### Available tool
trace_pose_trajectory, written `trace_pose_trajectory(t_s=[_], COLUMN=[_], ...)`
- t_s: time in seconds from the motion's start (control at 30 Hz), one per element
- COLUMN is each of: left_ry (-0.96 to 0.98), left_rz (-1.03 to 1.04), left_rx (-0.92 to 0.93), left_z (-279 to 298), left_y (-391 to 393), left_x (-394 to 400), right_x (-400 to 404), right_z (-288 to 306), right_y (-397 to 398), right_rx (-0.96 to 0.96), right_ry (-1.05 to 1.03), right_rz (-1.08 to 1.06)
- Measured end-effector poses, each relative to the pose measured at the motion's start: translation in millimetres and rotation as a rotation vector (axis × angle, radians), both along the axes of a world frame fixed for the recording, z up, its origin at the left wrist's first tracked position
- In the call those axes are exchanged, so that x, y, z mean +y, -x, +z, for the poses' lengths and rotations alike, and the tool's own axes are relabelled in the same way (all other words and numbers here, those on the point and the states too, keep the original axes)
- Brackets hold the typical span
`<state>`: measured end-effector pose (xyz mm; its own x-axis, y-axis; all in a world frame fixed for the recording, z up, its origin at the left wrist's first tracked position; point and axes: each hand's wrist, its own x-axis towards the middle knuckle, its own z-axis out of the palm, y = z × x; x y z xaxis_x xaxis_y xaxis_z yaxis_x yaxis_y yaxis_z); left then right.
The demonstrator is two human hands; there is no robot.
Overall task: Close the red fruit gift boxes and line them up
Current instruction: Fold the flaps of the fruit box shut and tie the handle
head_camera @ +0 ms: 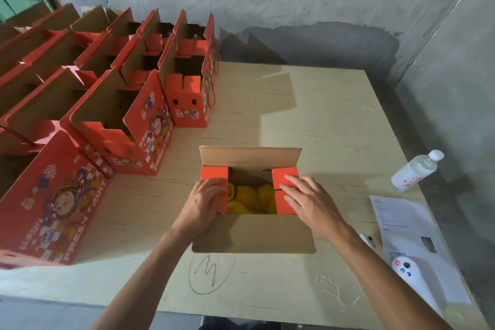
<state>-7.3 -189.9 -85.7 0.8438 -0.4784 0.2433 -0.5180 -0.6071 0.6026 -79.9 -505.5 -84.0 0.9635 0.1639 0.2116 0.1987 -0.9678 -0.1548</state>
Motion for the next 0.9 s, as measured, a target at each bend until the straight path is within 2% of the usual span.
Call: trace_pose_trajectory(t_s=[0.07, 0.2, 0.27, 0.4, 0.6, 0.77, 0.9], left_ry=[0.02, -0.083, -0.083, 0.077, 0.142, 0.077, 0.032], left_rz=[-0.001, 0.075, 0.164, 0.377, 0.394, 0.436, 0.461], left_rx=[-0.046, -0.006, 0.021, 0.055, -0.028, -0.028, -0.041], left_z=[-8.1, -7.0, -5.5, 2.8, 1.5, -2.2, -5.9], left_y=[4.7, 9.7, 12.0, 14.1, 13.9, 11.6, 13.9], left_x=[-1.9, -14.3, -25.3, -43.0, -45.7, -49.6, -51.6], right_x=[0.5, -1.2, 0.3, 9.1, 19.9, 24.7, 22.8], right_z=[-9.4, -13.0, -9.7, -5.7, -7.6, -7.4, -10.1], right_y=[3.5, 4.3, 1.0, -9.2, -22.5, -31.5, -35.7], right_rx=[0.008, 0.197, 0.151, -0.044, -0.201, -0.166, -0.115], right_ry=[-0.041, 0.005, -0.021, -0.172, -0.227, -0.31, -0.406], right_rz=[-0.009, -0.066, -0.111, -0.184, -0.229, -0.327, -0.315])
